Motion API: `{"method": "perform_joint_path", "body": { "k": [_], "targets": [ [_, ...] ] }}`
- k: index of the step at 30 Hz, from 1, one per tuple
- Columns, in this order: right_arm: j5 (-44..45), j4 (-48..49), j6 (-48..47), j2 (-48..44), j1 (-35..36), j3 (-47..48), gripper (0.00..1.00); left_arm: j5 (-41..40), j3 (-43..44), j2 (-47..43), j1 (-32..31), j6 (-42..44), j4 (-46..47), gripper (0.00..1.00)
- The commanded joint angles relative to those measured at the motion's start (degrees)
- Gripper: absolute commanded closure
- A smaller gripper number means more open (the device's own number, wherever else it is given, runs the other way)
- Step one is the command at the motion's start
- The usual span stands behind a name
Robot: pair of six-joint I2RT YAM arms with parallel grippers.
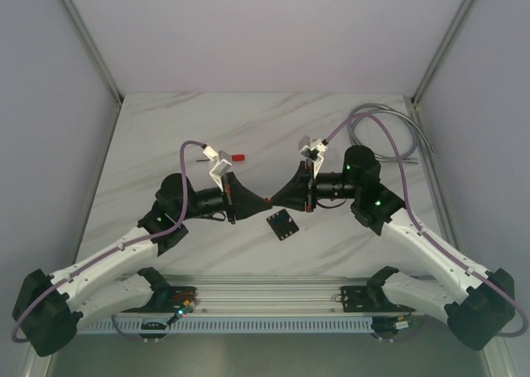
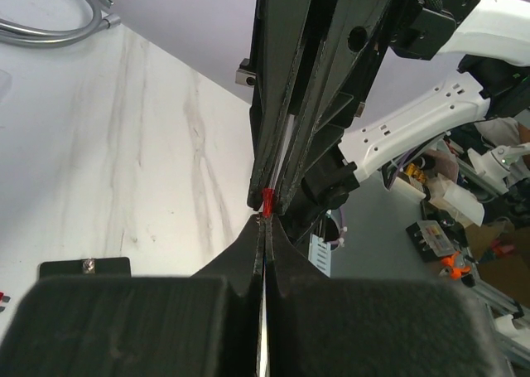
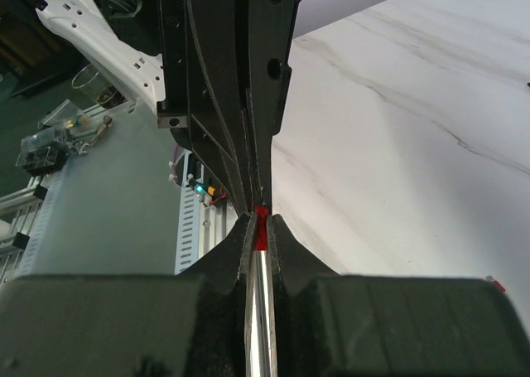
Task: Snap on the fuse box
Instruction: Pick up the fuse from the center of the board.
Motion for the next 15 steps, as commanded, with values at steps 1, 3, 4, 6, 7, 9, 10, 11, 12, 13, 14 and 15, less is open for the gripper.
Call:
{"method": "perform_joint_path", "body": {
  "k": [1, 3, 4, 6, 7, 9, 10, 11, 12, 13, 14, 15],
  "targets": [
    [-1.5, 2.4, -0.4, -0.2, 0.0, -0.2, 1.0, 0.4, 1.4, 0.1, -0.5, 0.4, 2.0, 1.0],
    [-0.9, 1.6, -0.8, -0.4, 0.0, -0.5, 1.0, -0.7, 1.0, -0.3, -0.5, 0.4, 1.3, 0.96],
    [0.1, 0.9, -1.2, -0.5, 0.0, -0.5, 1.0, -1.6, 0.6, -0.5, -0.5, 0.5, 0.9, 0.92],
    [2.1, -1.6, -2.0, -0.8, 0.0, -0.5, 1.0, -3.6, -0.4, -1.0, -0.4, 0.6, -0.2, 0.86],
    [3.3, -3.0, -2.4, -1.0, 0.0, -0.6, 1.0, -5.5, -0.9, -1.2, -0.5, 0.6, -1.1, 0.81],
    [7.1, -6.6, -3.7, -1.4, 0.3, -0.7, 1.0, -12.1, -2.2, -1.8, -0.5, 0.0, -3.9, 0.71],
    [9.6, -8.4, -4.1, -1.6, 0.7, -0.9, 1.0, -14.9, -3.0, -1.9, -0.4, -0.6, -4.9, 0.66],
    [12.3, -9.8, -4.3, -1.8, 1.2, -1.4, 1.0, -17.3, -3.8, -2.0, -0.4, -1.3, -5.6, 0.6],
    [14.7, -10.9, -4.5, -1.9, 1.6, -1.8, 1.0, -20.0, -4.7, -2.0, -0.4, -2.3, -6.3, 0.53],
    [17.1, -11.9, -4.4, -2.0, 2.2, -2.3, 1.0, -22.1, -5.6, -2.0, -0.4, -3.4, -6.9, 0.48],
    [19.7, -12.8, -4.4, -2.0, 3.0, -2.8, 1.0, -24.0, -6.6, -2.0, -0.4, -4.6, -7.1, 0.43],
    [22.2, -13.8, -4.3, -1.9, 3.7, -3.2, 1.0, -25.5, -7.6, -1.9, -0.4, -5.7, -7.4, 0.39]
  ]
}}
